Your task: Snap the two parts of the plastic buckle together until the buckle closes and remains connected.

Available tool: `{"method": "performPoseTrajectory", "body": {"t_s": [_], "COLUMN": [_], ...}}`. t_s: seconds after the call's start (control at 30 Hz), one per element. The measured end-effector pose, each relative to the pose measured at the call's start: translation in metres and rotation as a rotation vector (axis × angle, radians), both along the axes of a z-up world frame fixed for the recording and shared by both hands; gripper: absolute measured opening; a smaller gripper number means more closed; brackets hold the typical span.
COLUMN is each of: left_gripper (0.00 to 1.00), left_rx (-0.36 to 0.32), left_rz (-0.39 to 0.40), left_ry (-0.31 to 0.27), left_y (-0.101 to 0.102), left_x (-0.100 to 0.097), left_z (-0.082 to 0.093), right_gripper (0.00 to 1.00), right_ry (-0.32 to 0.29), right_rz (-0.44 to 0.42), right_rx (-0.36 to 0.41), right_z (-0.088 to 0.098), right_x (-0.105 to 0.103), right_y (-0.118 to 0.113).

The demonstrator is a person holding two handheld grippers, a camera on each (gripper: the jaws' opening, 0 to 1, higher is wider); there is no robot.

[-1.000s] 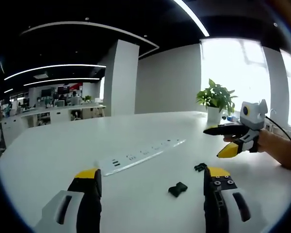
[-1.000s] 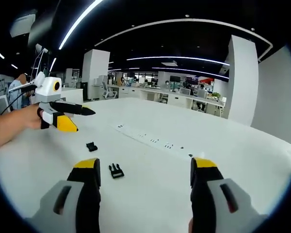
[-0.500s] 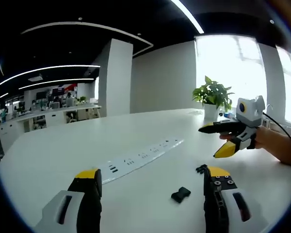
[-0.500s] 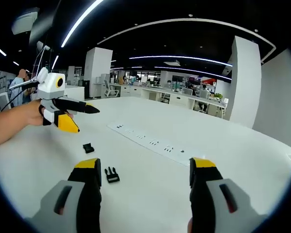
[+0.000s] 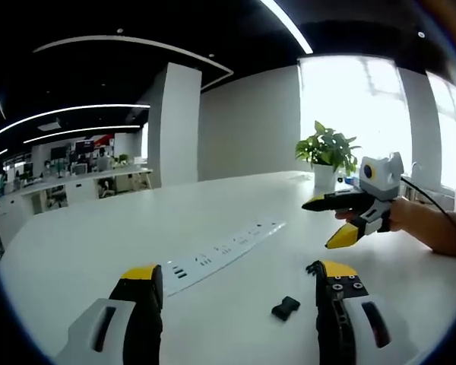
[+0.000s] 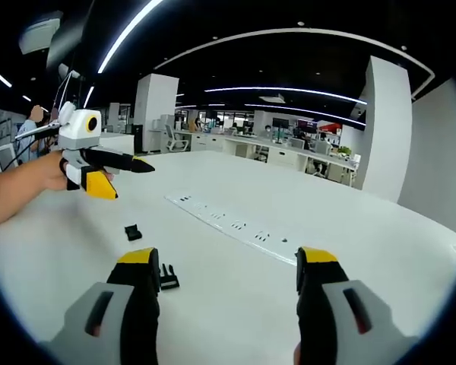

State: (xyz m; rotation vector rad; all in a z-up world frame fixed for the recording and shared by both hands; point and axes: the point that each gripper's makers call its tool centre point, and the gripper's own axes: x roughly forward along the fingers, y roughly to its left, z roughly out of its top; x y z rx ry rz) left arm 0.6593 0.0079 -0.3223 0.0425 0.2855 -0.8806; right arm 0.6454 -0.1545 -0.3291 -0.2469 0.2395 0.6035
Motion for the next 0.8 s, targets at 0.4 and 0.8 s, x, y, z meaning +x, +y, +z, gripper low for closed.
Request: {"method": "performPoseTrajectory", "body": {"t_s": [0.4, 0.8], "left_gripper": [0.83, 0.81], "left_rx": [0.047, 0.073], "left_rz": [-0.018, -0.19], "left_ry": [-0.008, 0.008], "left_y": [0.001, -0.016], "left_x": [0.01, -0.014], "left_z": [-0.009, -0.012], "right_gripper": [0.73, 0.73], "right_ry": [-0.016, -0.012], "right_rz": [0.02, 0.039], "right_rx": [-0.002, -0.015], "right_z": [0.005, 0.001], "right_x": [0.01, 0.007], "right_y": [0.005, 0.004]}}
